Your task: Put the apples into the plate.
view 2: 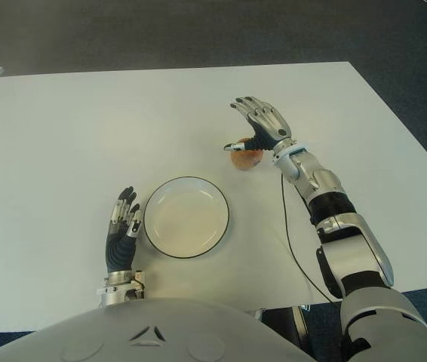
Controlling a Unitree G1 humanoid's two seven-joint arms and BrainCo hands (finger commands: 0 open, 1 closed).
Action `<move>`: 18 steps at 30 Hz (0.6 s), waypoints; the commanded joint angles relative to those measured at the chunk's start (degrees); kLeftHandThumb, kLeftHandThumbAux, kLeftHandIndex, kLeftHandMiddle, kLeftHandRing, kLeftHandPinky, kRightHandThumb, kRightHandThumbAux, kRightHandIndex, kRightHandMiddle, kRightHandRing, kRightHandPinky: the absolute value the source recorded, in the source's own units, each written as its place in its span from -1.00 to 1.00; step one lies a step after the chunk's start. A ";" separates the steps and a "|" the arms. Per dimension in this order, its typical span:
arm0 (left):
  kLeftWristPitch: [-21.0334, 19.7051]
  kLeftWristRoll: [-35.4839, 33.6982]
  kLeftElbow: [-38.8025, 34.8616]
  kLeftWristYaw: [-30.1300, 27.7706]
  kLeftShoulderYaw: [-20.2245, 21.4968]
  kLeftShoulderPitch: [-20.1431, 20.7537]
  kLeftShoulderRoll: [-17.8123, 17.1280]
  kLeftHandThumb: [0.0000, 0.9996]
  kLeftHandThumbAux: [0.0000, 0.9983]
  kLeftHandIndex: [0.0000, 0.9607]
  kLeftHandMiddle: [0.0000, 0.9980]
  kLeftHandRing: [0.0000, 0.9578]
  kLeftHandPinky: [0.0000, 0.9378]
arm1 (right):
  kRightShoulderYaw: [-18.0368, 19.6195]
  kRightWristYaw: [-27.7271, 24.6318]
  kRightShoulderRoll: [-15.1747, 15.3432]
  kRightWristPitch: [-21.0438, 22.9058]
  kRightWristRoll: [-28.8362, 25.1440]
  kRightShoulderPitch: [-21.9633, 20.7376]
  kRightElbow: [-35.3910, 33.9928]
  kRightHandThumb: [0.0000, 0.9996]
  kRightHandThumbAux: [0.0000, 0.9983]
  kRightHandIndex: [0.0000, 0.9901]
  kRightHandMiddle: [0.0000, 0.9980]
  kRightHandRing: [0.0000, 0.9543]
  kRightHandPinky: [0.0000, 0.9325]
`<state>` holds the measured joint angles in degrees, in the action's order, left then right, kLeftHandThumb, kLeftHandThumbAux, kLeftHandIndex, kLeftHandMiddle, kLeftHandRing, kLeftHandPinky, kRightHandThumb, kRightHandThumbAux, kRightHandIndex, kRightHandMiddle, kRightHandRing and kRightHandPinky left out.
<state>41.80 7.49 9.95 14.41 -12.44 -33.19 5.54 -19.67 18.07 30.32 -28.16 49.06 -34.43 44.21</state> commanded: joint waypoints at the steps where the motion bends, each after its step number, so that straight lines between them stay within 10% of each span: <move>1: -2.98 -0.63 2.92 -0.11 0.22 -0.43 1.79 -0.90 -0.16 -1.00 -1.00 -1.00 -1.00 | -1.83 0.68 -0.96 0.63 -0.28 -2.21 4.20 -0.27 -0.29 -1.00 -1.00 -1.00 -1.00; 18: -3.42 0.66 2.10 0.54 0.29 -1.14 1.77 -0.90 -0.14 -1.00 -1.00 -1.00 -1.00 | -5.19 2.84 -1.71 0.82 -0.68 -4.66 10.82 -0.30 -0.22 -1.00 -1.00 -1.00 -1.00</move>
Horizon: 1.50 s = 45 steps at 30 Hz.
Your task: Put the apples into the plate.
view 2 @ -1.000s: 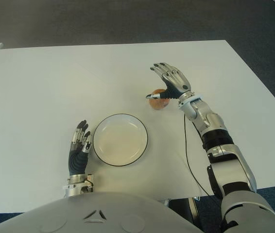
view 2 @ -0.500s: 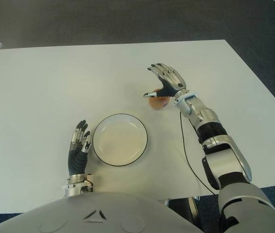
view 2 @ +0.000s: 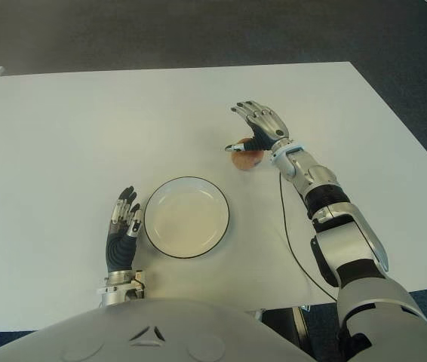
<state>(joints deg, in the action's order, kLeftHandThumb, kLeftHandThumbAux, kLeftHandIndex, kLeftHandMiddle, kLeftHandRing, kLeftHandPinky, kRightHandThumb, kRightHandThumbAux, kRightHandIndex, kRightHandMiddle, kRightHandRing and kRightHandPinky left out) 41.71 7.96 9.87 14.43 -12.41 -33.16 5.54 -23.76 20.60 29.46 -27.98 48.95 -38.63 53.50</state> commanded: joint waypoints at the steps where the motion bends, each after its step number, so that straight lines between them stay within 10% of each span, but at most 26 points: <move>1: -3.41 0.17 2.13 0.51 0.24 -1.18 1.76 -0.91 -0.14 -1.00 -1.00 -1.00 -1.00 | -1.21 0.36 -0.88 0.66 -0.60 -0.51 1.70 -0.31 -0.22 -1.00 -1.00 -1.00 -1.00; 45: -4.76 0.26 1.05 0.84 -0.23 -1.06 2.49 -0.93 -0.11 -1.00 -1.00 -1.00 -1.00 | -6.71 3.34 -0.55 0.37 -0.65 5.14 7.98 -0.33 -0.31 -1.00 -0.99 -1.00 -1.00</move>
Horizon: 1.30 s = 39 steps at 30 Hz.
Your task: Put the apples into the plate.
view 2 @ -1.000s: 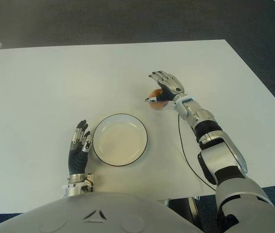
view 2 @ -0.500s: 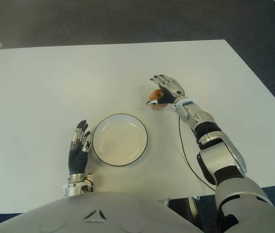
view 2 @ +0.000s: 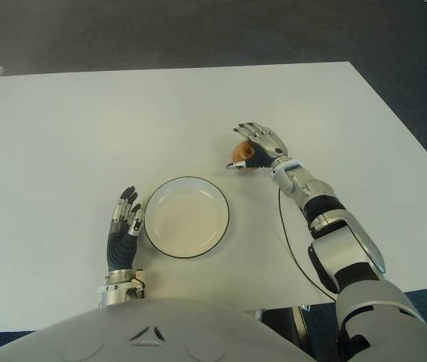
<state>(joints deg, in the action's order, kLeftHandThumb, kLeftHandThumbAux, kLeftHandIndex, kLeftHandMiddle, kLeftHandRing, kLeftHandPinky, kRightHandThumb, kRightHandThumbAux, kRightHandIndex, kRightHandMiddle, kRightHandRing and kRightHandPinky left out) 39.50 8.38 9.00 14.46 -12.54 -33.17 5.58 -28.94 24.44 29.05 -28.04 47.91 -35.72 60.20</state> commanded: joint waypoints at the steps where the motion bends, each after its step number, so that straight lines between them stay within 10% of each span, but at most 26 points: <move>1: -2.47 -0.07 1.99 0.86 -0.07 -0.98 2.42 -0.93 -0.12 -1.00 -1.00 -1.00 -1.00 | -1.86 -0.49 -0.31 0.46 0.57 1.96 1.81 -0.33 -0.30 -1.00 -0.99 -1.00 -1.00; 39: -3.19 1.03 0.33 3.22 -1.84 -1.08 2.90 -0.92 -0.13 -1.00 -1.00 -1.00 -1.00 | -6.77 -0.23 -1.89 -0.05 0.32 -0.64 11.60 -0.25 -0.08 -0.97 -0.96 -0.99 -1.00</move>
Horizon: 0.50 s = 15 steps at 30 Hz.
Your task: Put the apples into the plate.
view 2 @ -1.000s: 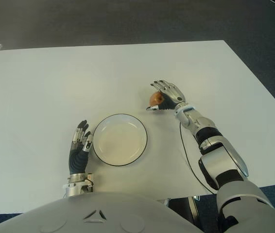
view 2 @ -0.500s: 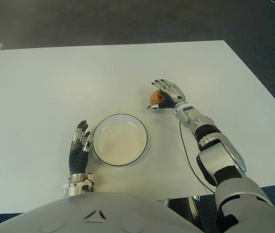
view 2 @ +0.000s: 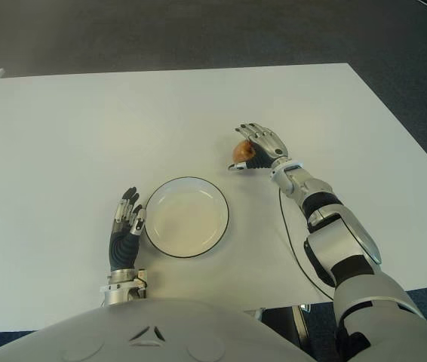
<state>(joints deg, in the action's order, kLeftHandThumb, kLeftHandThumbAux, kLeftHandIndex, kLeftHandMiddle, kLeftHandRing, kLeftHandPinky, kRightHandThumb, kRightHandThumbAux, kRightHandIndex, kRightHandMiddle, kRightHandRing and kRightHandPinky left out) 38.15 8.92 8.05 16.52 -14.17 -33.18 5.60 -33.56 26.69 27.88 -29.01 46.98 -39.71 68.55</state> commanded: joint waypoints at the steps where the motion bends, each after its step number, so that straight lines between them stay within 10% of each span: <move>1: -1.86 0.55 1.31 1.26 -0.23 -1.00 2.87 -0.92 -0.13 -1.00 -1.00 -1.00 -1.00 | -2.19 -2.56 -0.72 0.85 1.20 3.32 3.38 -0.25 -0.08 -0.96 -0.96 -0.98 -1.00; 15: -1.91 -1.21 1.51 0.67 -0.56 -0.48 2.93 -0.91 -0.11 -1.00 -1.00 -1.00 -1.00 | -2.59 -2.20 -1.06 1.75 0.91 2.61 6.24 -0.19 -0.05 -0.85 -0.85 -0.88 -1.00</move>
<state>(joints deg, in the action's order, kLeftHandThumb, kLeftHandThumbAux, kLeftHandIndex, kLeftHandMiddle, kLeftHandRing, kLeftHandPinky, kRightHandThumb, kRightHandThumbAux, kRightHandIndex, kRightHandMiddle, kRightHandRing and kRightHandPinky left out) 38.14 8.66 8.04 17.25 -14.26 -33.15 5.59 -34.29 26.75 27.49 -29.50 46.53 -41.01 71.35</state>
